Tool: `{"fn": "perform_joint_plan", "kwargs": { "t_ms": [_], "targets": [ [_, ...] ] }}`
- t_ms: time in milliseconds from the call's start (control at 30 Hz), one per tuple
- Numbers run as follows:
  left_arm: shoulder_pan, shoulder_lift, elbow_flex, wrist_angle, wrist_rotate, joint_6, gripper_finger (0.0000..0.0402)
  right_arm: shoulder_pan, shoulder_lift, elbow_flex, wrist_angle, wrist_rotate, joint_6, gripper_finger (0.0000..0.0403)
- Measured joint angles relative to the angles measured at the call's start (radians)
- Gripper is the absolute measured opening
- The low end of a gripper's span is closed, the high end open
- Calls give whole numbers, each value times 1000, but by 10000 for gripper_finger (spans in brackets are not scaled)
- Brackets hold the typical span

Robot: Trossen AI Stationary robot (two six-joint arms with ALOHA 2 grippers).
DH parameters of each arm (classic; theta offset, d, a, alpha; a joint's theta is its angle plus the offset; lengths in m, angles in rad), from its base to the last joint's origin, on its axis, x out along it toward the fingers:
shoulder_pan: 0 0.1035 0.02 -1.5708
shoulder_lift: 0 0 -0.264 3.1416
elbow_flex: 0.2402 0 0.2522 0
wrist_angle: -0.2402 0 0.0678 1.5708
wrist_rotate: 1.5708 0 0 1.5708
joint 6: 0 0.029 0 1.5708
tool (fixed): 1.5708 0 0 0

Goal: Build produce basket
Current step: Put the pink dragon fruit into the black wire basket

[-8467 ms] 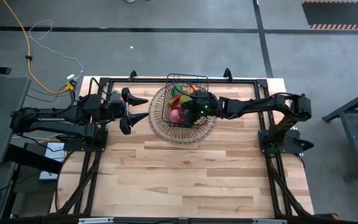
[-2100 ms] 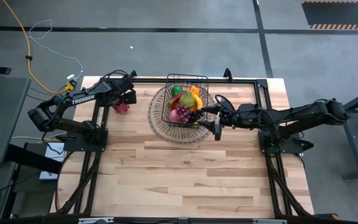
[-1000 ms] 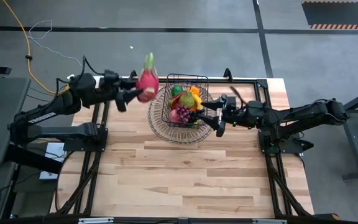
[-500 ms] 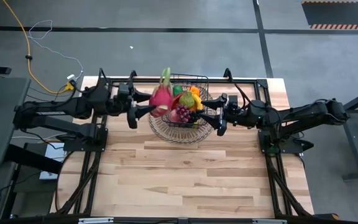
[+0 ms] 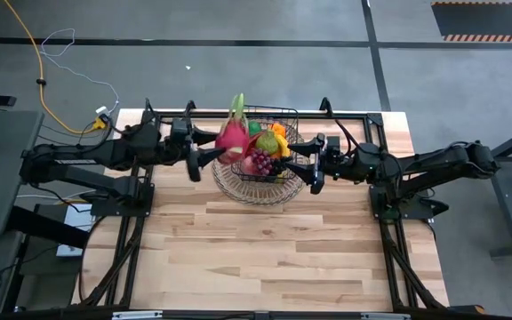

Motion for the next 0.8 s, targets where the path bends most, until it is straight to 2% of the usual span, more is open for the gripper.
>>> {"fn": "perform_joint_plan", "kwargs": {
  "t_ms": [133, 233, 433, 567, 800],
  "targets": [
    [39, 93, 32, -19, -76, -65, 229, 0, 0, 0, 0, 0, 0, 309],
    [93, 195, 124, -87, -70, -80, 229, 0, 0, 0, -1, 0, 0, 309],
    [239, 455, 334, -357, -60, -43, 229, 0, 0, 0, -4, 1, 0, 309],
    [319, 603, 409, -420, -56, 12, 229, 0, 0, 0, -11, 31, 0, 309],
    [378, 757, 435, -414, 61, 15, 229, 0, 0, 0, -16, 34, 0, 309]
  ]
}}
